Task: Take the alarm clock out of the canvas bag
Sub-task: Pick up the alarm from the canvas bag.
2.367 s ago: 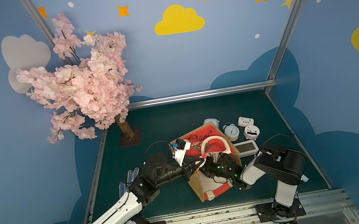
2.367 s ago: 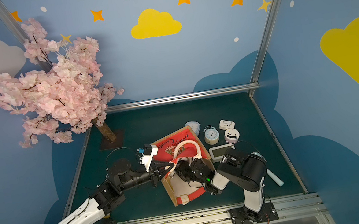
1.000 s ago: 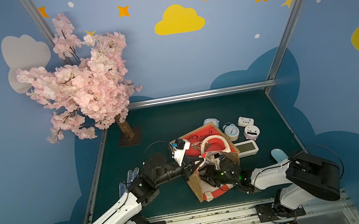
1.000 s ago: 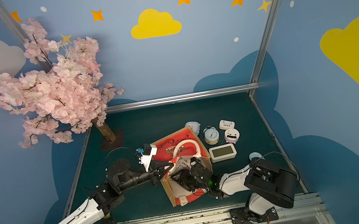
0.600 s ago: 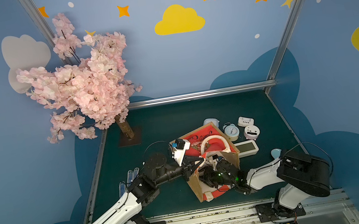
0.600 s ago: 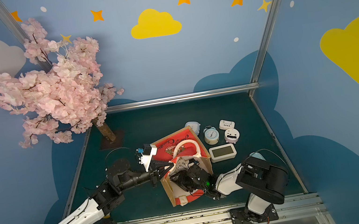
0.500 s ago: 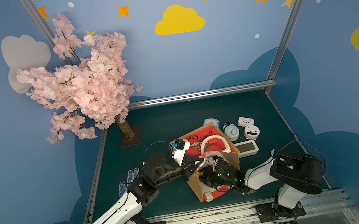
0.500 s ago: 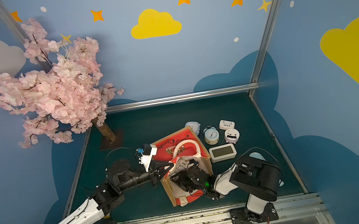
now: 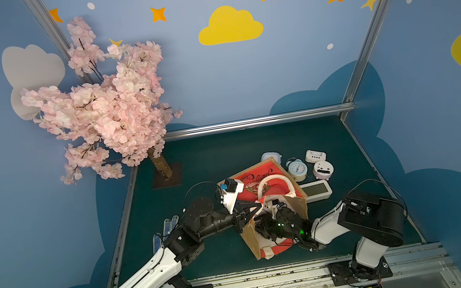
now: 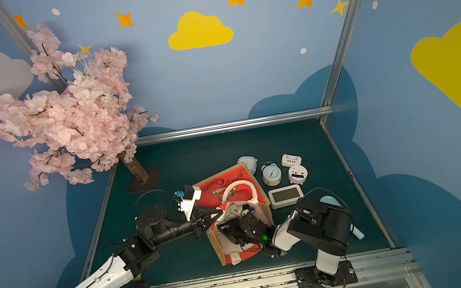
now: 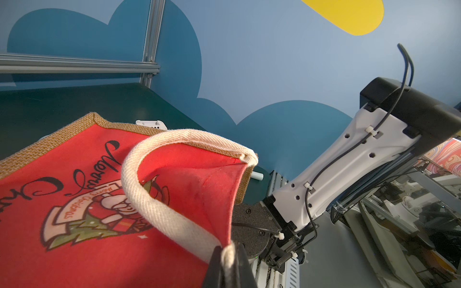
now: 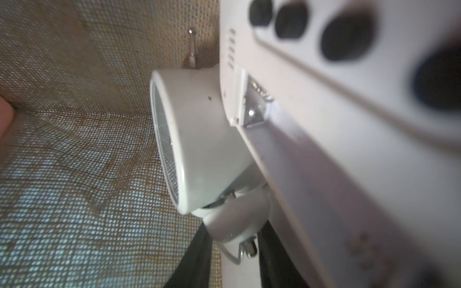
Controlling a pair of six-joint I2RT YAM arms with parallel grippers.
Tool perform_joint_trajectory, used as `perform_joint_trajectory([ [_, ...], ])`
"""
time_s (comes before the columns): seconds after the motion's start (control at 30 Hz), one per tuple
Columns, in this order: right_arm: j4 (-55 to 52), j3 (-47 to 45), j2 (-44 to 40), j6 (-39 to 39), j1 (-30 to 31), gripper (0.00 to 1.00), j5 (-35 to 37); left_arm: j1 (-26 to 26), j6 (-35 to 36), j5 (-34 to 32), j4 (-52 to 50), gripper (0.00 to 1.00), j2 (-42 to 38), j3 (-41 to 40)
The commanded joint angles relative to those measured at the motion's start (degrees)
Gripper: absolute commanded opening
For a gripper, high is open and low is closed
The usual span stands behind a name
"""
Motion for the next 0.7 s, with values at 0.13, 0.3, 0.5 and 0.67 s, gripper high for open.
perform_joint_trajectory([
  [0.13, 5.9, -0.1, 3.1, 0.9, 0.4, 0.22, 1.3, 0.2, 0.2, 0.0, 2.9, 0.10, -1.1, 1.0],
  [0.3, 6.4, -0.9, 3.0, 1.3, 0.4, 0.17, 2.5, 0.2, 0.2, -0.2, 2.5, 0.10, -1.5, 1.0],
  [0.5, 5.1, -2.5, 0.4, 1.1, 0.1, 0.07, 3.6, 0.2, 0.2, -0.4, 2.4, 0.10, -1.6, 0.9],
  [0.67, 1.2, -3.3, -3.3, 0.7, -0.3, 0.00, 4.0, 0.2, 0.3, -0.5, 2.4, 0.10, -1.7, 0.8],
])
